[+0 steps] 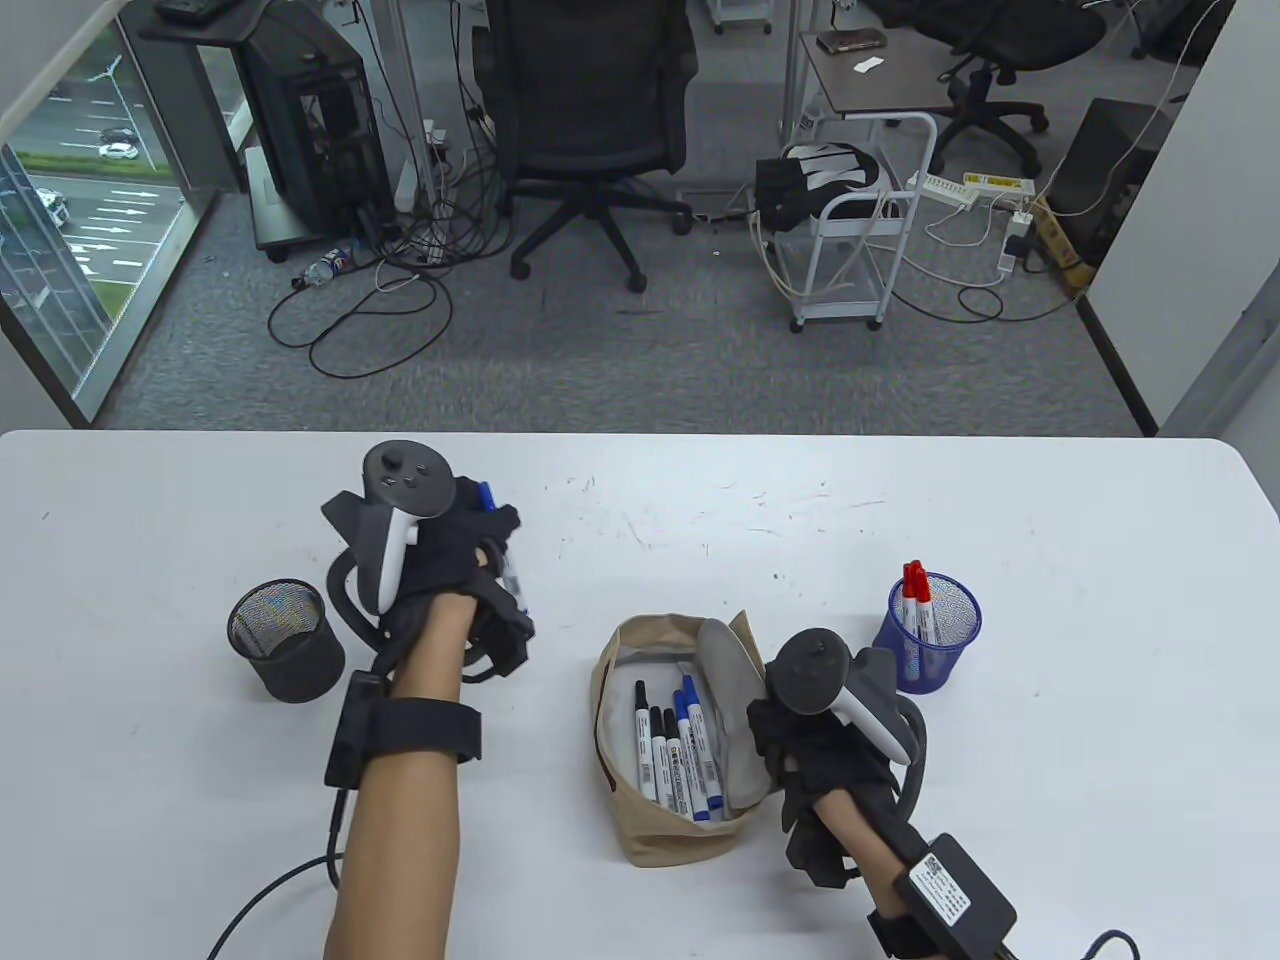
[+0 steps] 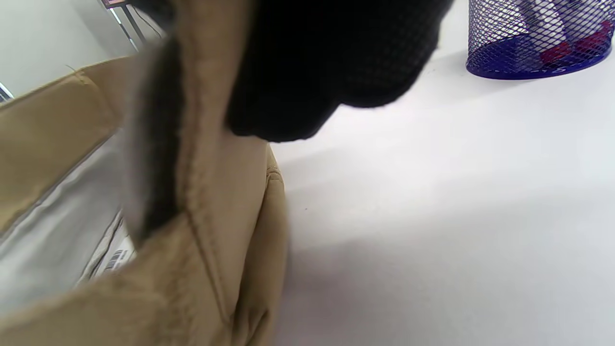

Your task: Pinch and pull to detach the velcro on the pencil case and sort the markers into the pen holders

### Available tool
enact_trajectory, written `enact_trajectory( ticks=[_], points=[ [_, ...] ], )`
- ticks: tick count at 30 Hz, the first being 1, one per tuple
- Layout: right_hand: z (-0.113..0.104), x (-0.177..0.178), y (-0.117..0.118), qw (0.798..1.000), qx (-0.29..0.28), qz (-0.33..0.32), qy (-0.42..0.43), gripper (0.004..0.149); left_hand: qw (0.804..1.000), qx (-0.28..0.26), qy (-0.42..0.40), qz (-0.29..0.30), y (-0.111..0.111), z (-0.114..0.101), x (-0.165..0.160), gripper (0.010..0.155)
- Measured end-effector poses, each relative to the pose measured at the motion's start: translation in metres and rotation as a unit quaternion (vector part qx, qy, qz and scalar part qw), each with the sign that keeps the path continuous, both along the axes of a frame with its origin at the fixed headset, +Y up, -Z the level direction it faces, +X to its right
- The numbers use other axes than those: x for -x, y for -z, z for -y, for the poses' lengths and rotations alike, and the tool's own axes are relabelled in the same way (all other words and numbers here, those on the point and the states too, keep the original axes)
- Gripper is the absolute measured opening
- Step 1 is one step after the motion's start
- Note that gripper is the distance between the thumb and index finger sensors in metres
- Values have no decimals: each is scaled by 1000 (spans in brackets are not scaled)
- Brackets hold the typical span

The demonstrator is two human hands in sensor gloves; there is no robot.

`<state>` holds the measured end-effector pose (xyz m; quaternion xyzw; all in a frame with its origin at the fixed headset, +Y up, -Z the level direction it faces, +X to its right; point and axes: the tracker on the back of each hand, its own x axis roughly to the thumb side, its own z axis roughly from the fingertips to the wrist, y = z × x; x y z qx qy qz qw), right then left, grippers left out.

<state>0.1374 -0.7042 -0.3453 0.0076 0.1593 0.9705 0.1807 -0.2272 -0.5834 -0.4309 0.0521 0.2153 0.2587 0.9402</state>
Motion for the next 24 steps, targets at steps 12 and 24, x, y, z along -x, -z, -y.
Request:
enact_trajectory(
  ticks=[12,24],
  points=[
    [1,-1,-1,1000,-2,1,-1,56,994,-45,-21,-101,31,35,68,53],
    [1,-1,0,1000,1,2,-2,56,999,24,-26,-4,21,18,25,58]
  ],
)
